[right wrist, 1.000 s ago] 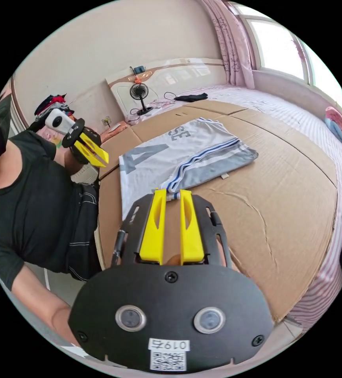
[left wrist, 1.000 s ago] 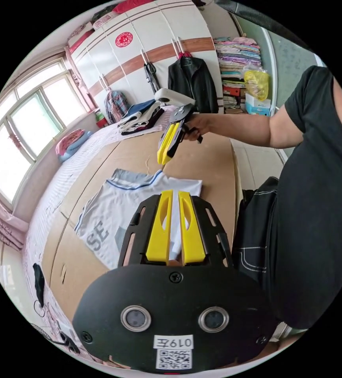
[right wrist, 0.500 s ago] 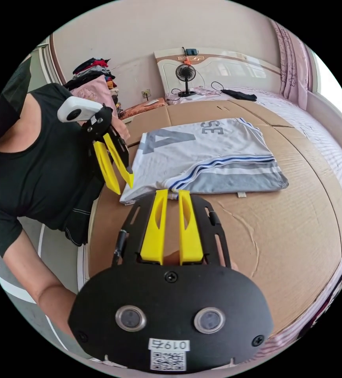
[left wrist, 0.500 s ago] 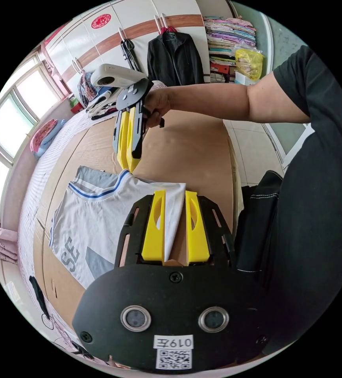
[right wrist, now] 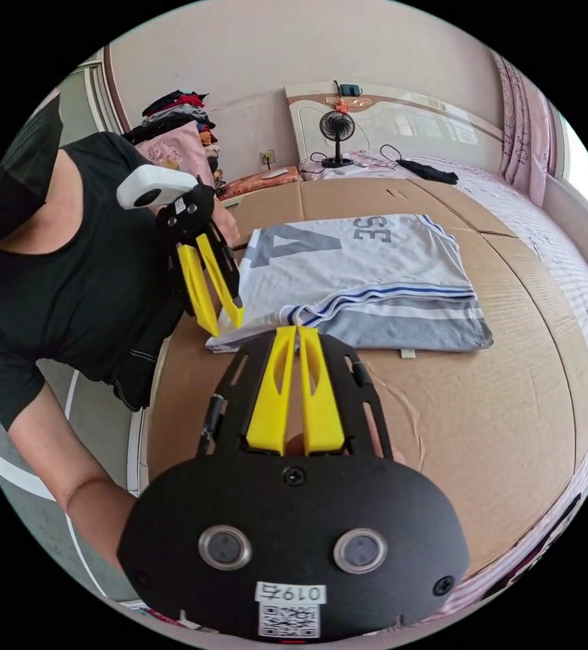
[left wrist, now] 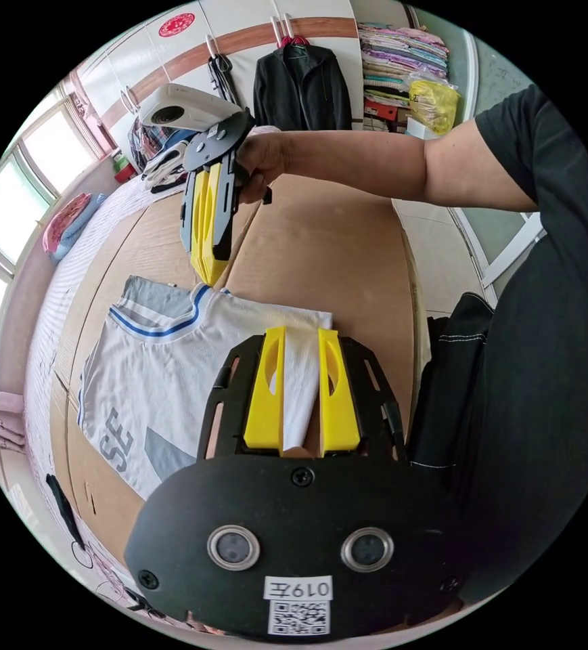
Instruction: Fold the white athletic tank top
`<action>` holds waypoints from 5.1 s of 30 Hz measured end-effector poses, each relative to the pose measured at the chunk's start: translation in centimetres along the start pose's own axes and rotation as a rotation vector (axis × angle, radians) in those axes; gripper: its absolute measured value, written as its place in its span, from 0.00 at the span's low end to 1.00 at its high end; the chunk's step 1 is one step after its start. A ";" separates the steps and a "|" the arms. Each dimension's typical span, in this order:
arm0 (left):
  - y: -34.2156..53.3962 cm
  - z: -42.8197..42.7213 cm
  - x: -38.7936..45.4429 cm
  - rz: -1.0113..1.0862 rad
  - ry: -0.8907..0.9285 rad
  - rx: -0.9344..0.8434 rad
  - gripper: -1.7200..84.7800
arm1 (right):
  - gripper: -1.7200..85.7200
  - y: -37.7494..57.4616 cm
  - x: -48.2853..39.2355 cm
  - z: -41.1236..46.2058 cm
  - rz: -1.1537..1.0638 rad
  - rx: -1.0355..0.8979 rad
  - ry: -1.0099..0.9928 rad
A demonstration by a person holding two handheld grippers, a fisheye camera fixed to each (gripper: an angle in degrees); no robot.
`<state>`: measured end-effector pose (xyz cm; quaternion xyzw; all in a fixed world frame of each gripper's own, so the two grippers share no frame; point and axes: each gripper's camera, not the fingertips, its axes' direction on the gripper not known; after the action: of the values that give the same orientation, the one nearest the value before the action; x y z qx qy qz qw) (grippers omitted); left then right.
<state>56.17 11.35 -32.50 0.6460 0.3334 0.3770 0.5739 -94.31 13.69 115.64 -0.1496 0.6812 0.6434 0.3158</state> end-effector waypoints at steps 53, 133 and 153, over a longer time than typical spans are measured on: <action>-16.0 7.5 -29.8 -0.033 0.424 -0.088 0.04 | 0.09 6.0 -23.2 8.3 0.903 0.371 0.252; -12.4 9.5 -31.6 0.000 0.457 -0.029 0.04 | 0.10 5.6 -18.4 6.8 0.892 0.213 0.084; -11.0 8.9 -32.6 -0.005 0.471 -0.026 0.04 | 0.06 2.6 -15.4 6.2 0.844 0.084 0.041</action>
<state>47.85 -19.81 -47.33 0.5319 0.4551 0.5202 0.4893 -82.78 16.91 127.41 0.1424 0.7144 0.6849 0.0168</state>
